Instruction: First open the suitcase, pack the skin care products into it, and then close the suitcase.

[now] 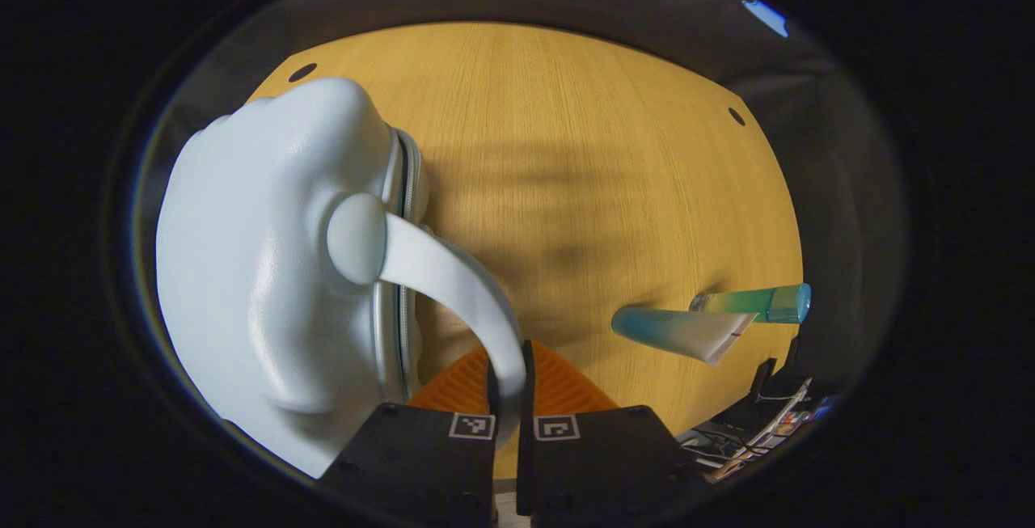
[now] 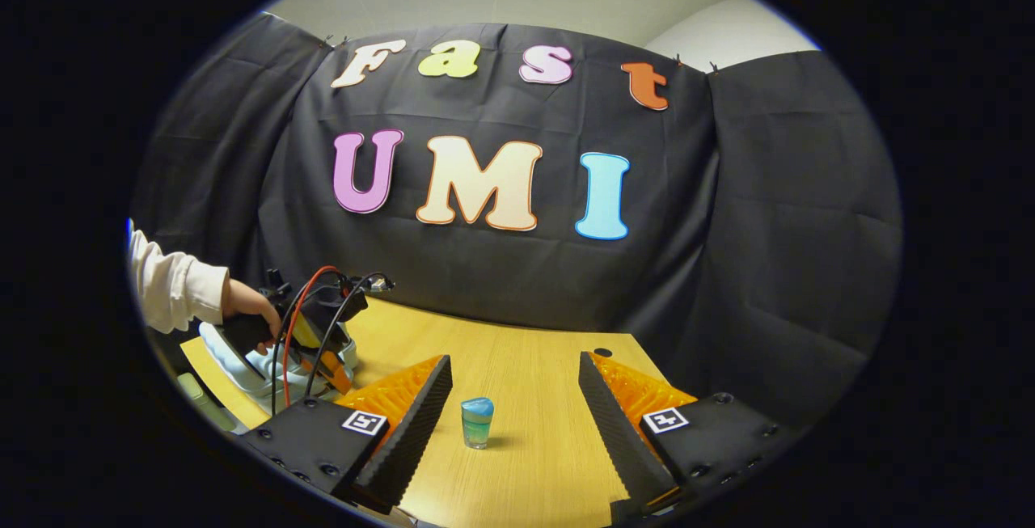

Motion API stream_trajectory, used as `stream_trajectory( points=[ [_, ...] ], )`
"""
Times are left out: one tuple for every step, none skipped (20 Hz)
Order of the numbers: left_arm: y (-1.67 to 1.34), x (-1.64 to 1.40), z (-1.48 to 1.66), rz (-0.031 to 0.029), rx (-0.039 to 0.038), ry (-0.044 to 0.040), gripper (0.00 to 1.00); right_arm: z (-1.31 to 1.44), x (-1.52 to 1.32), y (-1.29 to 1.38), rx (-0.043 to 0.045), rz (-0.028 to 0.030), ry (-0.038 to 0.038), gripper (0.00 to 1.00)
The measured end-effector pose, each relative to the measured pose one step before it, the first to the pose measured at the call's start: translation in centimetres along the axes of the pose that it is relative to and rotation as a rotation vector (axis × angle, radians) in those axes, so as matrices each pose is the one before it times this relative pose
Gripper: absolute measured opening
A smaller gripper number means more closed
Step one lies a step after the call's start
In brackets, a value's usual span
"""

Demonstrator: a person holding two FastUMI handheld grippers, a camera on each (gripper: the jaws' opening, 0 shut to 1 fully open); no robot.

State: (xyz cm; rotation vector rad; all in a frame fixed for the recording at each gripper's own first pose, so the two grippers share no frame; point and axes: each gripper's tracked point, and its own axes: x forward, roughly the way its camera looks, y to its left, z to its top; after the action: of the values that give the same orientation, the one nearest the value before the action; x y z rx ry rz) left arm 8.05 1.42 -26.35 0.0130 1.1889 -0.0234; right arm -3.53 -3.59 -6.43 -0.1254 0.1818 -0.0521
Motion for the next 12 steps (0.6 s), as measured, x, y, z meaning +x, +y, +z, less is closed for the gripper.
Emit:
stream_trajectory(
  points=[
    [-0.071,-0.081,0.042,-0.00794,-0.00351,-0.00075,0.04,-0.086,0.107,0.031,-0.00079,0.00165,0.00086,0.99],
    [-0.064,-0.129,-0.077,-0.0089,-0.00184,0.00331,0.04,-0.027,0.038,0.041,-0.00112,0.00117,0.00178,1.0],
    [-0.063,-0.194,-0.012,-0.00553,-0.00429,0.00257,0.04,-0.121,-0.055,0.067,-0.00092,-0.00088,0.00051,1.0],
    [0.014,-0.114,0.082,-0.00628,0.00251,0.00118,0.03,0.01,0.086,0.005,0.0007,-0.00115,-0.00042,1.0],
    [0.016,-0.042,0.116,-0.00316,0.00186,-0.00241,0.03,-0.101,-0.041,0.009,0.00233,-0.0009,0.00082,0.99],
    [-0.122,-0.176,-0.082,-0.00812,-0.00088,-0.00119,0.03,-0.115,0.054,0.001,0.00367,-0.00039,0.00304,0.99],
    [-0.123,-0.241,0.009,-0.012,-0.00704,0.00399,0.03,-0.16,-0.055,0.015,0.00268,-0.00108,0.00217,0.99],
    [-0.07,-0.291,0.21,-0.01077,-0.00481,-0.00261,0.04,-0.063,-0.088,-0.03,0.00194,-0.00166,0.00134,0.99],
    [-0.063,-0.329,0.155,-0.00994,-0.00069,-0.00261,0.04,-0.067,-0.062,-0.12,0.00045,-0.00318,0.00111,0.99],
    [-0.187,-0.296,0.076,-0.0093,-0.0031,-0.00627,0.04,-0.039,0.037,-0.061,0.00101,-0.00149,0.00112,1.0],
    [-0.156,-0.429,0.153,-0.01219,-0.00158,-0.0075,0.07,-0.19,-0.152,-0.004,0.00157,-0.00071,0.00315,1.0],
    [-0.089,-0.419,0.264,-0.01284,-0.00189,-0.011,0.04,-0.075,-0.071,-0.037,0.00097,-0.00016,0.00318,0.99]
  ],
)
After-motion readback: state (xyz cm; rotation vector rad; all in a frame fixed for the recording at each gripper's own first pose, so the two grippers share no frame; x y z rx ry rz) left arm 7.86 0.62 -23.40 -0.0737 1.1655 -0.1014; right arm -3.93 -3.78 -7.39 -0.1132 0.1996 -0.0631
